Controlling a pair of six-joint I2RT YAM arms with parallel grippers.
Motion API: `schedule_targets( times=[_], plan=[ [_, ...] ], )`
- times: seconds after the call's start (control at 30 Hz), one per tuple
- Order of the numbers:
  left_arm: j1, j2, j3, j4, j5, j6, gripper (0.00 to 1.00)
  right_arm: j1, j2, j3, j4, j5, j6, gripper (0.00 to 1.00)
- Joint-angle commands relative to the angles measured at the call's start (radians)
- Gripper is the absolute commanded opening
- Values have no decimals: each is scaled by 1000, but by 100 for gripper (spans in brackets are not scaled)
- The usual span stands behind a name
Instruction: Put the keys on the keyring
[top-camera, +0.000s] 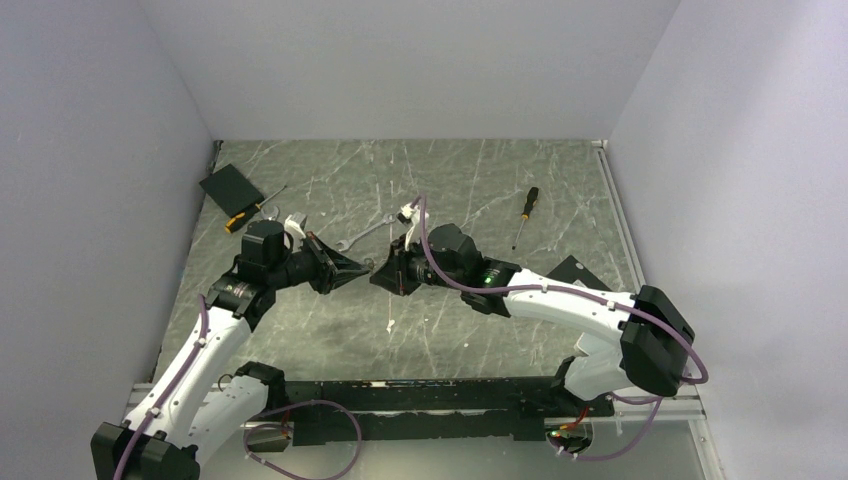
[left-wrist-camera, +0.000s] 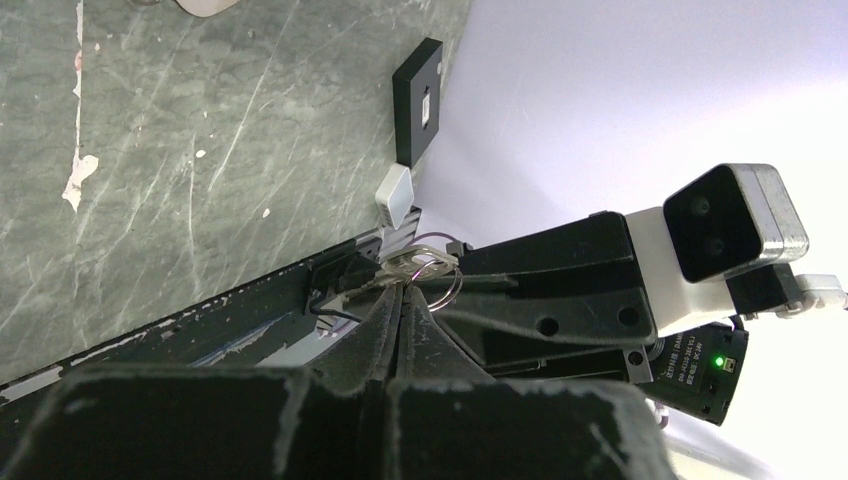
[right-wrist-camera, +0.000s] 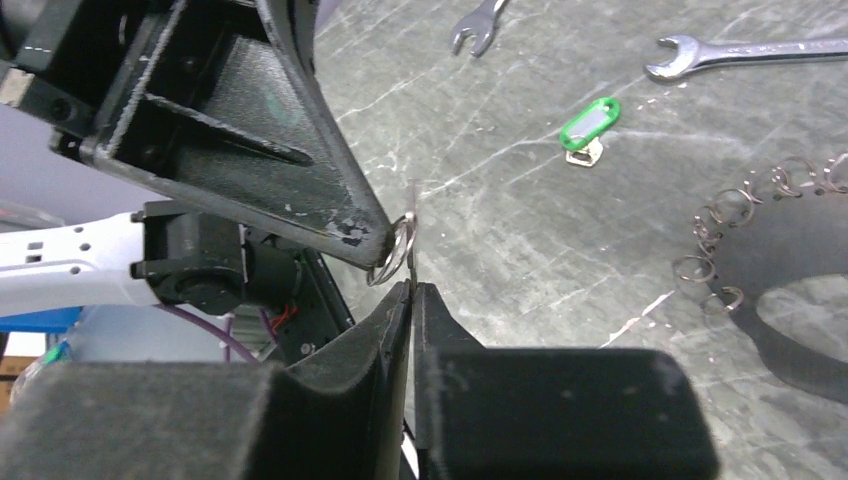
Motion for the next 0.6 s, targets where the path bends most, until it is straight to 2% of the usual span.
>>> schedule_targets(
  times=[0.0, 0.23, 0.3, 0.4, 0.43, 0.5, 0.57],
  plan=[
    [-4, -6, 37, 2, 44, 6, 0, 0, -31, 22, -36, 81, -38, 6],
    [-4, -16, 38, -31, 61, 33, 0, 0, -54, 20, -90, 139, -67, 4],
    [-4, -18, 36, -48, 60, 43, 0, 0, -66, 23, -115, 147, -79, 9],
    [-4, -22, 20, -36, 67, 35, 0, 0, -88, 26, -148, 120, -112, 24],
    [-4, -24, 17, -30, 67, 33, 0, 0, -102, 22, -150, 115, -120, 24],
    [-4, -21, 16, -31, 64, 42, 0, 0, -129, -1, -150, 113, -127, 20],
    [-4, -11, 28, -32, 62, 68, 0, 0, -152, -26, -149, 115, -128, 10]
  ],
)
